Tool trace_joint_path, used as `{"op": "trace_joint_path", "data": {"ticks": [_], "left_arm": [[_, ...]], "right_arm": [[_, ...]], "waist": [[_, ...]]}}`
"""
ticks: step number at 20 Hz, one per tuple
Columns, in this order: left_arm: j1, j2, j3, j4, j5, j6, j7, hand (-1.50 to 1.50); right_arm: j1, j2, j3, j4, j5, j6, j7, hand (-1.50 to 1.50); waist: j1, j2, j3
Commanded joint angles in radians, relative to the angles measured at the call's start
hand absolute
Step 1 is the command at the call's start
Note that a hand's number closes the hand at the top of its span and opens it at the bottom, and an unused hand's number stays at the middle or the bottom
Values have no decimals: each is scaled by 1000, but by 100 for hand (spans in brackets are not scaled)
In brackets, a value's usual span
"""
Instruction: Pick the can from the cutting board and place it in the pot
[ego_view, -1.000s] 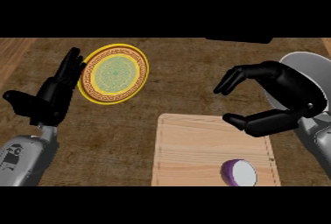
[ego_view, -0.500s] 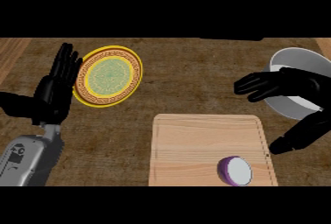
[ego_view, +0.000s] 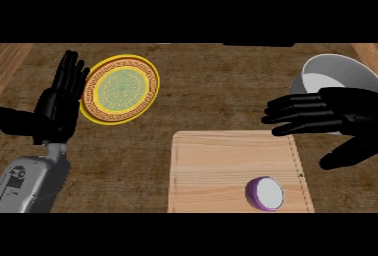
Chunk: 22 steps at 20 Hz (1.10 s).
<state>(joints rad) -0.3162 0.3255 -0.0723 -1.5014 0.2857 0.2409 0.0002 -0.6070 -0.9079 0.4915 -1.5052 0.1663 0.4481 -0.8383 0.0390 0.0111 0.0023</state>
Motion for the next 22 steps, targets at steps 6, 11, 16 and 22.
{"op": "trace_joint_path", "data": {"ticks": [6,11,16,22], "left_arm": [[37,16,35,-44,8,-15,31,0],[18,17,51,-37,1,-25,42,0],[46,-6,53,-28,-25,-20,23,0],[16,-44,44,-1,-48,-21,8,0]], "right_arm": [[26,-17,163,16,220,-1,-159,-150],[-34,28,193,85,257,38,-126,-150],[30,80,232,101,336,-37,-140,-150],[4,150,225,106,335,-30,-149,-150]], "waist": [[-25,-10,-2],[-24,-9,-2],[-29,-10,-2],[-34,-10,-3]]}}
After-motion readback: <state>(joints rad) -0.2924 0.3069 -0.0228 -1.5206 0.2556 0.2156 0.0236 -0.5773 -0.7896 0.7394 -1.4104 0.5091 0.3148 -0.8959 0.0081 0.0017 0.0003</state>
